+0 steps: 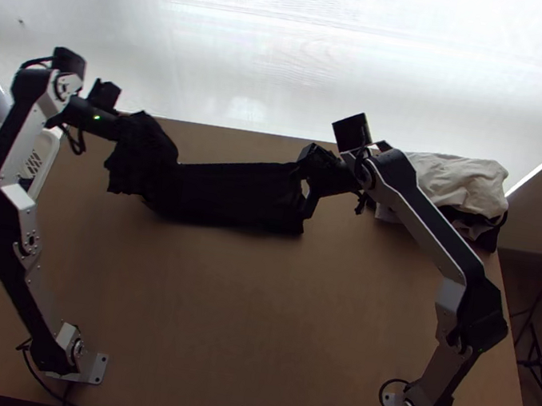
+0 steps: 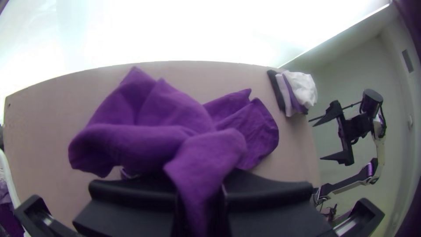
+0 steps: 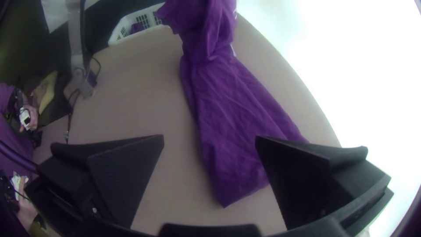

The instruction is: Fold the t-shirt

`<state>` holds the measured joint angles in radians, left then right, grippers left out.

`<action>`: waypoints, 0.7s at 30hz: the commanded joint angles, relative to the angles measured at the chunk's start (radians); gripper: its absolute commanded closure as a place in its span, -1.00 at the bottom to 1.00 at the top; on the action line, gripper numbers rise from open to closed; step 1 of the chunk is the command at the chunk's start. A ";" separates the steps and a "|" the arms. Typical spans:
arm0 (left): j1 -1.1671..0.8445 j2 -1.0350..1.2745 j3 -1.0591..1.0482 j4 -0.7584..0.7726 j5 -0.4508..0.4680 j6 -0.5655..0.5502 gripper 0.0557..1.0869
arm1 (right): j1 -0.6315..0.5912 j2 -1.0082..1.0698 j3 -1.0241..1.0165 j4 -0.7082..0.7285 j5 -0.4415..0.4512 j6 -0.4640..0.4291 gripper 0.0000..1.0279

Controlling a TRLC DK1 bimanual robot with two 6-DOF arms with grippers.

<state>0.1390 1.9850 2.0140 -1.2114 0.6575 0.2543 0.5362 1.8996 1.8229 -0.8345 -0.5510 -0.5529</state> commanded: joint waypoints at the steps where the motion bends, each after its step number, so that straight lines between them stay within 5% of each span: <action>1: -0.205 0.138 0.226 -0.048 -0.001 -0.092 0.93 | -0.013 -0.017 -0.070 0.041 0.006 0.004 -0.88; 21: -0.506 0.405 0.275 0.260 -0.001 -0.273 0.93 | -0.097 -0.154 -0.398 0.166 0.025 0.005 -0.88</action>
<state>-0.2867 2.3016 2.2784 -1.0641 0.6579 0.0402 0.4610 1.7966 1.5276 -0.6964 -0.5312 -0.5488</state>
